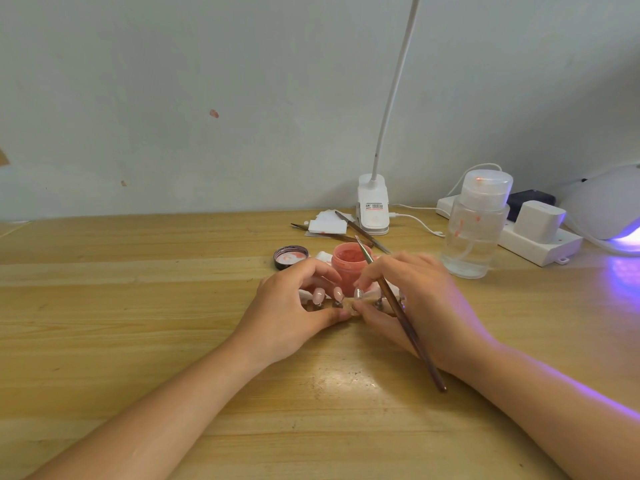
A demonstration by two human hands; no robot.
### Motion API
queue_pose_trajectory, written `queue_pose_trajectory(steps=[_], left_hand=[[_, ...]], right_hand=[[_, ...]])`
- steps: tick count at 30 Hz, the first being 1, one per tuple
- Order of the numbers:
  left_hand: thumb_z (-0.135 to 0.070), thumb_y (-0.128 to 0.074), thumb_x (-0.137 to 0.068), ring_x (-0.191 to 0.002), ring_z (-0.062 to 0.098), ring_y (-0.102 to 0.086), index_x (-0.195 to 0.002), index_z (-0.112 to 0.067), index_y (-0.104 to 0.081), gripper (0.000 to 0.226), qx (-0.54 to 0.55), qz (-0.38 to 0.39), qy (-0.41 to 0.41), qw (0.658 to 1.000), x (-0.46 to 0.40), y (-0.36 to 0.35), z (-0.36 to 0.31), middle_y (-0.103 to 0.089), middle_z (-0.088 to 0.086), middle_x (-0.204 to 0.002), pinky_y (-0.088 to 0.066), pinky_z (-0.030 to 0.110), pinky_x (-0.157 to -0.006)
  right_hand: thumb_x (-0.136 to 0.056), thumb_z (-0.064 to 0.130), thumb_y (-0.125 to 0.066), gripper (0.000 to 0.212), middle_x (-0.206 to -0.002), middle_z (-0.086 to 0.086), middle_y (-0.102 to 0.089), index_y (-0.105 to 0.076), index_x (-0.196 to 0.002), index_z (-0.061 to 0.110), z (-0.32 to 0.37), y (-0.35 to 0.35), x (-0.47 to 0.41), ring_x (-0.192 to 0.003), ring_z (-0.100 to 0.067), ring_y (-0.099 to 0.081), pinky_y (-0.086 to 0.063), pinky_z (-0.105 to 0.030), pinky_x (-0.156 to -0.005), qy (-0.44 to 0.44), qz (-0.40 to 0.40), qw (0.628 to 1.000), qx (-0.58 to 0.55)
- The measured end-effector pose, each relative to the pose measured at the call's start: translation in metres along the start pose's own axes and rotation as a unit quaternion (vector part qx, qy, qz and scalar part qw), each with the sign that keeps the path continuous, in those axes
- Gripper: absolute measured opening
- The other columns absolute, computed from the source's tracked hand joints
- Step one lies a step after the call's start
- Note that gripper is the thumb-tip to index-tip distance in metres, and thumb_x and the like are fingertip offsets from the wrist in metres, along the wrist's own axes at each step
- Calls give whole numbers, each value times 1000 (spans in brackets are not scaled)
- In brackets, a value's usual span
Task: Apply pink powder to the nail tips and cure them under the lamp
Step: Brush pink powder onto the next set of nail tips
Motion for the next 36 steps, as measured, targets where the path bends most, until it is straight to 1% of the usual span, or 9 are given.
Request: queue_pose_trajectory(steps=[4, 8, 13, 17, 21, 25, 29, 33, 36], left_hand=[[-11, -81, -63, -77, 11, -61, -83, -27, -59, 34, -4, -9, 9, 1000, 0, 2, 2, -65, -9, -76, -43, 8, -65], [-20, -81, -63, -77, 8, -60, -86, -29, -59, 34, -25, -13, 4, 1000, 1, 2, -1, -64, -14, -78, -46, 12, -68], [-62, -74, -54, -90, -2, -54, -88, -43, -51, 45, -107, -84, -59, 989, 7, 13, -20, -58, -25, -96, -41, 38, -91], [-52, -63, -68, -94, -10, -48, -87, -36, -52, 28, -162, -99, -150, 970, 11, 10, -38, -57, -20, -97, -28, 21, -89], [-40, -56, -73, -83, -4, -48, -84, -31, -51, 15, -169, -118, -179, 962, 14, 11, -43, -55, -13, -96, -24, 11, -80], [-36, -58, -74, -85, -3, -54, -83, -31, -55, 10, -143, -135, -173, 965, 14, 16, -45, -58, -15, -98, -27, 16, -81], [-24, -71, -68, -88, -4, -57, -72, -33, -65, 12, -109, -159, -153, 969, 13, 23, -41, -67, -16, -83, -32, 26, -84], [-28, -71, -70, -88, -2, -59, -75, -32, -72, 6, -57, -172, -115, 977, 11, 27, -34, -65, -22, -76, -41, 37, -87], [-29, -65, -69, -85, -8, -58, -94, -34, -63, 26, -48, -163, -110, 979, 10, 26, -34, -62, -36, -83, -44, 33, -86]], right_hand=[[-70, 27, -70, 17, -78, 14, -65, -61, -82, 18, 3, 2, 1, -84, -2, -53, -32, -19, -81, 7, 4, 1000, -7], [-71, 24, -71, 16, -77, 12, -66, -62, -82, 17, 10, 5, 0, -82, -4, -55, -33, -17, -82, 19, -6, 1000, -22], [-75, 33, -68, 25, -80, 20, -60, -49, -90, 33, 9, 11, 1, -82, 0, -59, -44, -11, -74, -41, -34, 991, -125], [-73, 22, -74, 34, -86, 25, -58, -48, -91, 35, 11, 11, 3, -79, 5, -62, -47, -7, -69, -69, -60, 979, -183], [-74, 15, -74, 36, -98, 20, -58, -48, -93, 31, 17, 11, 3, -80, 3, -64, -47, -7, -71, -58, -63, 970, -226], [-72, 17, -77, 34, -97, 13, -62, -52, -94, 24, 17, 11, 3, -81, 1, -64, -49, -10, -73, -62, -71, 971, -222], [-88, 19, -62, 9, -86, 8, -69, -59, -95, 24, 12, 20, 3, -77, -1, -65, -46, -9, -71, -73, -118, 956, -259], [-96, 33, -42, 21, -65, 11, -65, -62, -94, 30, -3, 33, -1, -61, -1, -61, -46, -12, -61, -125, -160, 931, -303], [-84, 44, -42, 31, -51, 13, -55, -68, -81, 27, -22, 34, -8, -53, 1, -52, -38, -8, -56, -210, -162, 907, -327]])
Point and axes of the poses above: each hand's wrist, its own x-axis away from the middle knuckle, its own y-axis out of the back of the hand, z = x × y, the point moved 8 cm from there along -x, towards the middle knuckle
